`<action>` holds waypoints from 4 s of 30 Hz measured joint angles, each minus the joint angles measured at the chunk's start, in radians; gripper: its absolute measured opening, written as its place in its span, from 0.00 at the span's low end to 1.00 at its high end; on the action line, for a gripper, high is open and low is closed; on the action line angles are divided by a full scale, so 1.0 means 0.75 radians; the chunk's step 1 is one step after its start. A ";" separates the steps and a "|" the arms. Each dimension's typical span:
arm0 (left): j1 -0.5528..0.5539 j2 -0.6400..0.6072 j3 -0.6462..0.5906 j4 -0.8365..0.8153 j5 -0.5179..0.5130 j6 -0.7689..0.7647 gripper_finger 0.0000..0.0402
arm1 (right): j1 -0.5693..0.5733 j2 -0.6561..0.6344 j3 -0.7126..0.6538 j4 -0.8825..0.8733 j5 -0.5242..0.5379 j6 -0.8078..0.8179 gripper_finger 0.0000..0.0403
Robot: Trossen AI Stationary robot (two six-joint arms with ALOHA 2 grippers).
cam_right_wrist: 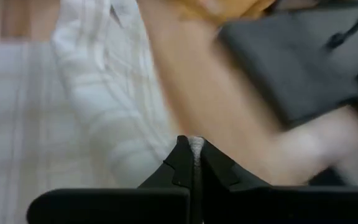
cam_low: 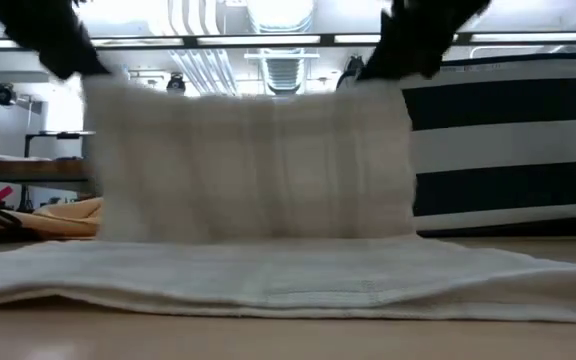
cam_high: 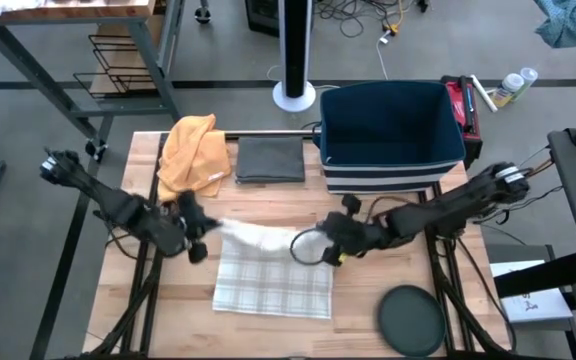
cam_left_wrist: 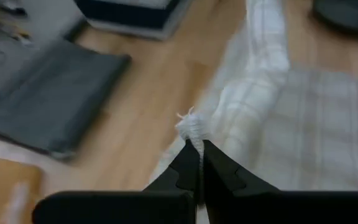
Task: Fold kitchen towel into neat rectangle
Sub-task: Fold the white patterned towel
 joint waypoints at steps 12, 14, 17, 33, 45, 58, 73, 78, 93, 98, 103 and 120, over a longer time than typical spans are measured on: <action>0.009 -0.119 0.009 -0.037 -0.044 0.007 0.00 | -0.007 -0.177 -0.015 -0.110 0.072 -0.041 0.00; 0.009 -0.138 0.009 -0.029 -0.047 0.013 0.00 | -0.008 -0.200 -0.012 -0.132 0.107 -0.056 0.00; 0.009 -0.169 0.015 -0.031 -0.093 0.020 0.00 | -0.016 -0.232 -0.009 -0.121 0.166 -0.136 0.00; -0.044 -0.260 -0.109 0.092 0.026 0.008 0.00 | 0.079 -0.213 -0.058 -0.100 0.096 -0.097 0.00; -0.234 -0.181 -0.347 0.445 0.253 -0.236 0.00 | 0.346 -0.050 -0.091 -0.003 -0.047 0.300 0.00; -0.360 0.066 -0.501 0.733 0.291 -0.498 0.00 | 0.496 0.316 -0.092 0.315 -0.143 0.546 0.00; -0.359 0.125 -0.338 0.671 -0.126 -0.140 0.00 | 0.495 0.308 -0.023 0.125 0.387 0.345 0.00; -0.358 0.093 -0.318 0.614 -0.315 0.151 0.00 | 0.506 0.269 -0.024 0.119 0.684 -0.159 0.00; -0.304 -0.218 -0.418 0.256 -0.658 0.091 0.00 | 0.283 0.193 -0.037 -0.701 1.219 0.347 0.00; -0.210 -0.287 -0.431 0.276 -0.709 0.205 0.00 | 0.234 0.194 -0.038 -0.714 1.221 0.433 0.00; -0.116 -0.325 -0.433 0.415 -0.516 0.315 0.00 | 0.225 0.185 -0.022 -0.711 1.092 0.406 0.00; 0.557 0.282 -0.429 1.514 0.676 0.798 0.15 | 0.224 0.187 0.050 0.204 0.120 -0.832 0.00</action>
